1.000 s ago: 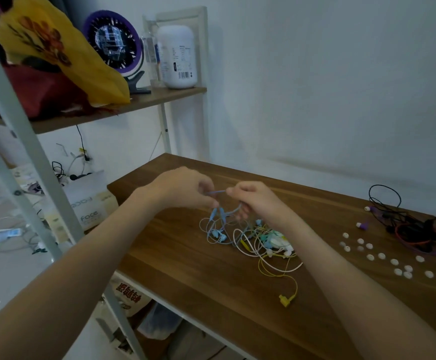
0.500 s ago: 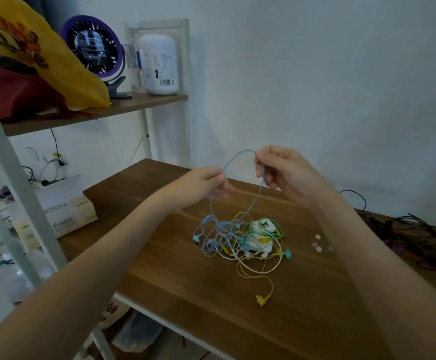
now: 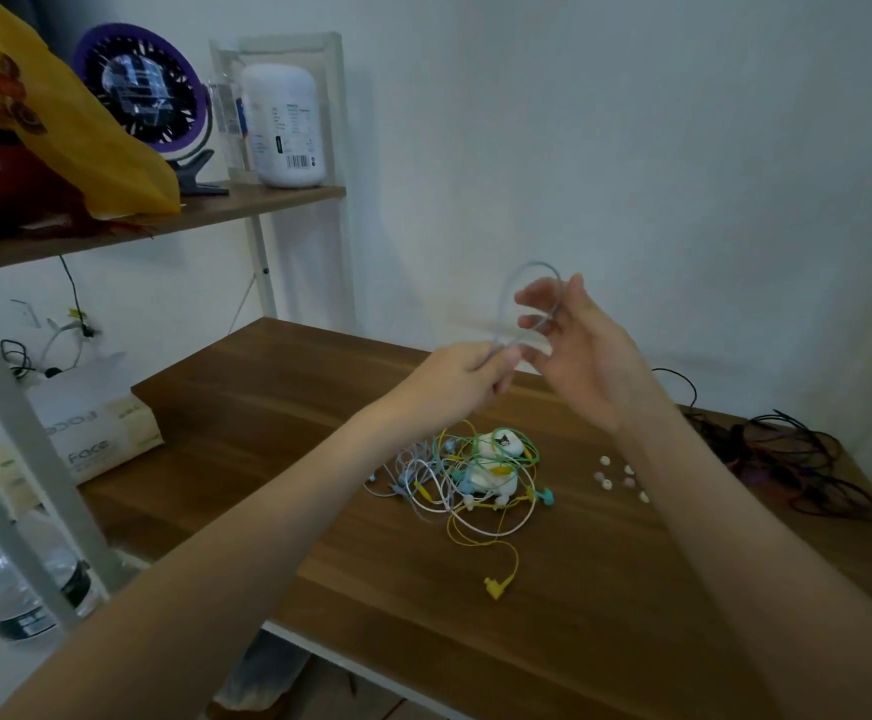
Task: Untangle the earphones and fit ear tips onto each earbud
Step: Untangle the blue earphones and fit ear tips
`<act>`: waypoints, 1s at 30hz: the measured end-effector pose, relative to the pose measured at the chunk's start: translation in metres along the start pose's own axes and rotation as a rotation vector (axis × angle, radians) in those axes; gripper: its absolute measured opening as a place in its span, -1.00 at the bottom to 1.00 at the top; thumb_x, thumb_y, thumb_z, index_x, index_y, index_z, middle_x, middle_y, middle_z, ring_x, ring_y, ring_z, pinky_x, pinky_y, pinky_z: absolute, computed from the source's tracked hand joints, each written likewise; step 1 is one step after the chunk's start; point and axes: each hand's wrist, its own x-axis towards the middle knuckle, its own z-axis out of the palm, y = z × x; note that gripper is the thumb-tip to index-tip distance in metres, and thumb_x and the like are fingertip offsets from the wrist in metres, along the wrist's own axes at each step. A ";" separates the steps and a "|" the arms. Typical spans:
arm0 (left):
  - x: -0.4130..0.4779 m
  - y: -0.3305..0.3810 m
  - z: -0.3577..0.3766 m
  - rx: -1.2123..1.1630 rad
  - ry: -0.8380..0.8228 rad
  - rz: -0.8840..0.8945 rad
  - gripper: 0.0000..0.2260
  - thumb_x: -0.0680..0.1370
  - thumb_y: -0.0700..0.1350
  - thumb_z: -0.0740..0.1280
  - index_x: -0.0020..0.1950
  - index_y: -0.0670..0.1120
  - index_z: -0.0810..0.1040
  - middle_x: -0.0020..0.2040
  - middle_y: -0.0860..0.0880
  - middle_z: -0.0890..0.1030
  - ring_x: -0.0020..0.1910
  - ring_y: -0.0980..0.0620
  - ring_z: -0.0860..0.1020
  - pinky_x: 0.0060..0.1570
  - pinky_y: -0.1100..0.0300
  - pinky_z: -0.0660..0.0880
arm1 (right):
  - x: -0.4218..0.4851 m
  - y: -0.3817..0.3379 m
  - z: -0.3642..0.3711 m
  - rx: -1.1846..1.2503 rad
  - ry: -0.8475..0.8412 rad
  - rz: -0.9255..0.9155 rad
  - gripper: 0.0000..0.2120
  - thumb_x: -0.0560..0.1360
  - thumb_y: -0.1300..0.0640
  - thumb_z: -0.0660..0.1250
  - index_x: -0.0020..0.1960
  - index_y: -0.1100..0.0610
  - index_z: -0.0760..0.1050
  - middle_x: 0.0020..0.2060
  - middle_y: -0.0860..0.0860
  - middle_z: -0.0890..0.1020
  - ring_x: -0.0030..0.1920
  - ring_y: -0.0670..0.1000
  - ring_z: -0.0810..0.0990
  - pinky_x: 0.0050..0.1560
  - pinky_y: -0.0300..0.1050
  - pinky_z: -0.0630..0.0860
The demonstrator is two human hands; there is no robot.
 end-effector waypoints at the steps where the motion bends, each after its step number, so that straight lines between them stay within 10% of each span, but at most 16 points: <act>1: 0.001 0.003 -0.001 -0.090 0.031 0.018 -0.65 0.67 -0.01 0.10 -0.25 -0.11 0.43 -0.56 0.09 0.39 -0.58 0.20 0.32 -0.43 0.32 0.29 | -0.002 0.007 -0.001 0.034 -0.036 0.027 -0.45 0.28 -0.23 0.48 0.06 0.13 0.48 -0.06 0.00 0.59 -0.09 -0.05 0.56 -0.10 -0.12 0.53; 8: 0.013 0.015 -0.021 -0.416 0.199 0.077 -0.64 0.69 -0.05 0.04 -0.26 -0.13 0.38 -0.61 0.05 0.36 -0.58 0.16 0.28 -0.48 0.37 0.26 | -0.016 0.047 0.011 -0.172 -0.367 0.287 -0.38 0.43 -0.14 0.38 0.34 0.20 0.37 0.13 0.21 0.56 0.21 0.21 0.53 0.26 0.08 0.46; 14: 0.017 0.006 -0.052 -0.528 0.415 -0.019 -0.64 0.69 -0.04 0.04 -0.25 -0.12 0.39 -0.63 0.10 0.23 -0.51 0.10 0.45 -0.30 0.30 0.48 | -0.014 0.053 0.005 -0.616 -0.439 0.343 -0.81 0.51 0.00 0.26 -0.10 0.10 0.56 -0.22 0.11 0.61 -0.03 0.08 0.63 0.19 -0.09 0.41; 18: 0.012 -0.009 -0.066 -0.685 0.298 -0.127 -0.65 0.69 0.01 0.02 -0.22 -0.10 0.36 -0.60 0.07 0.19 -0.65 0.14 0.17 -0.64 0.34 0.13 | -0.012 0.055 -0.012 -0.690 -0.341 0.287 -0.85 0.54 0.10 0.29 -0.18 0.10 0.54 -0.29 0.09 0.60 -0.11 0.13 0.62 0.27 0.03 0.42; 21: 0.005 -0.023 -0.064 -0.326 0.197 -0.131 -0.65 0.69 0.01 0.05 -0.19 -0.11 0.45 -0.55 0.03 0.27 -0.64 0.14 0.19 -0.61 0.32 0.17 | -0.012 0.048 -0.018 -0.556 -0.253 0.222 -0.87 0.53 0.15 0.29 -0.12 0.19 0.55 -0.40 0.05 0.52 -0.34 0.05 0.51 -0.07 -0.08 0.56; 24: -0.002 -0.030 -0.058 0.190 0.055 -0.073 -0.73 0.65 0.05 0.15 -0.09 -0.01 0.58 -0.40 0.09 0.52 -0.41 0.24 0.47 -0.30 0.31 0.39 | -0.011 0.038 -0.020 -0.557 -0.206 0.229 -0.81 0.57 0.18 0.26 -0.18 0.16 0.58 -0.45 0.05 0.48 -0.49 -0.01 0.30 -0.50 -0.21 0.22; 30: -0.002 -0.035 -0.047 0.595 -0.247 -0.108 -0.78 0.51 0.21 0.31 -0.16 0.11 0.61 -0.41 0.08 0.59 -0.33 0.16 0.54 -0.22 0.16 0.44 | -0.010 0.029 -0.022 -0.645 -0.212 0.258 -0.79 0.58 0.21 0.25 -0.22 0.15 0.53 -0.44 0.05 0.53 -0.51 -0.06 0.40 -0.50 -0.27 0.31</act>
